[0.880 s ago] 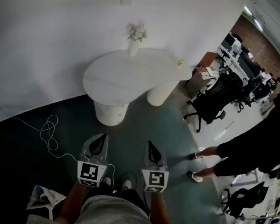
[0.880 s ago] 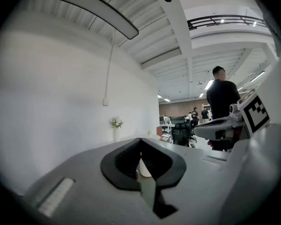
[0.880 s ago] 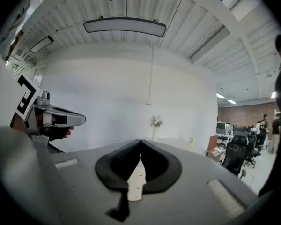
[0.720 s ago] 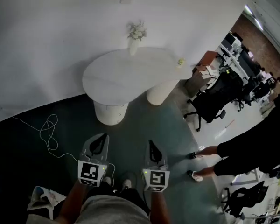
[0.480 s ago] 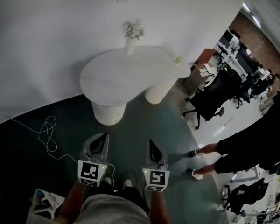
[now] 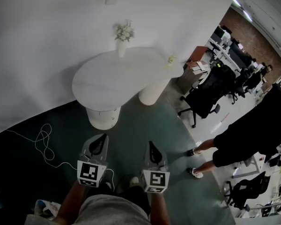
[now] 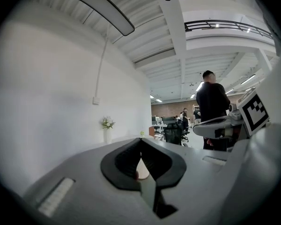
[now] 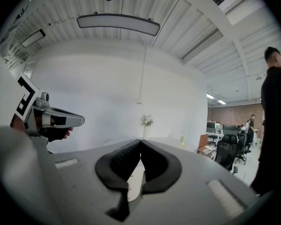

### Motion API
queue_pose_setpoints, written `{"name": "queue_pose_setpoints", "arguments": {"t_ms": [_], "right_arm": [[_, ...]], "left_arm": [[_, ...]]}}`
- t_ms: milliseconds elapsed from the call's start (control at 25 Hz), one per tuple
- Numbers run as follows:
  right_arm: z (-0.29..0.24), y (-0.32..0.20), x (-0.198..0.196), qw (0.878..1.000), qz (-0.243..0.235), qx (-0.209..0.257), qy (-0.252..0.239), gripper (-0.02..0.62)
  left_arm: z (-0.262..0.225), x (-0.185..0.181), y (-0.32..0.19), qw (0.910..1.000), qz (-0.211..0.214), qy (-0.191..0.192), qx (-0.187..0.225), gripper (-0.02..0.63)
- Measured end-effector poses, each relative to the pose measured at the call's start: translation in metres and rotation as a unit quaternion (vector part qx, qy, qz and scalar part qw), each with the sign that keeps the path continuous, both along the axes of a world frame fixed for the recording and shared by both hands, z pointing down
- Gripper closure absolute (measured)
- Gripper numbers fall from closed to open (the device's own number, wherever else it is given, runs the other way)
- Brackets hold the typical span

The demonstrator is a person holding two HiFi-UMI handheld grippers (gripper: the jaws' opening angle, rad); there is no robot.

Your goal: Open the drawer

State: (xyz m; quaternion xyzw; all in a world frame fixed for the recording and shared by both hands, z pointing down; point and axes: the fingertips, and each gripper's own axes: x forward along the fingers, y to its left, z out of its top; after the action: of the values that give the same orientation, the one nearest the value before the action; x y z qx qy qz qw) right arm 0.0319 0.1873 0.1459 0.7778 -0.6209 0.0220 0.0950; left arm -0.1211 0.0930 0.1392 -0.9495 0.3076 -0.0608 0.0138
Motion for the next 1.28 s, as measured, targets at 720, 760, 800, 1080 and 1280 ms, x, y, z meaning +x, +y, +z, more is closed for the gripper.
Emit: {"name": "queue_pose_setpoints", "arguments": {"t_ms": [720,760,800,1080,1280], "right_arm": [[0.013,-0.099,0.146,0.992,-0.128,-0.001,-0.004,0.592],[0.015,-0.105,0.156,0.991,-0.136,-0.001,-0.007,0.592],[0.018,-0.110,0.165,0.990,-0.144,-0.002,-0.010,0.592],[0.039,-0.147,0.196,0.977,-0.209,-0.022,-0.028,0.592],[0.053,-0.182,0.186,0.965,-0.261,-0.029,-0.023,0.592]], "left_arm": [[0.016,0.117,-0.055,0.9912,-0.132,-0.011,-0.012,0.595],[0.017,0.125,-0.058,0.9898,-0.141,-0.011,-0.013,0.595],[0.019,0.132,-0.059,0.9885,-0.150,-0.012,-0.015,0.595],[0.033,0.162,-0.069,0.9763,-0.215,-0.019,-0.020,0.595],[0.045,0.159,-0.079,0.9673,-0.252,-0.020,-0.026,0.595]]}}
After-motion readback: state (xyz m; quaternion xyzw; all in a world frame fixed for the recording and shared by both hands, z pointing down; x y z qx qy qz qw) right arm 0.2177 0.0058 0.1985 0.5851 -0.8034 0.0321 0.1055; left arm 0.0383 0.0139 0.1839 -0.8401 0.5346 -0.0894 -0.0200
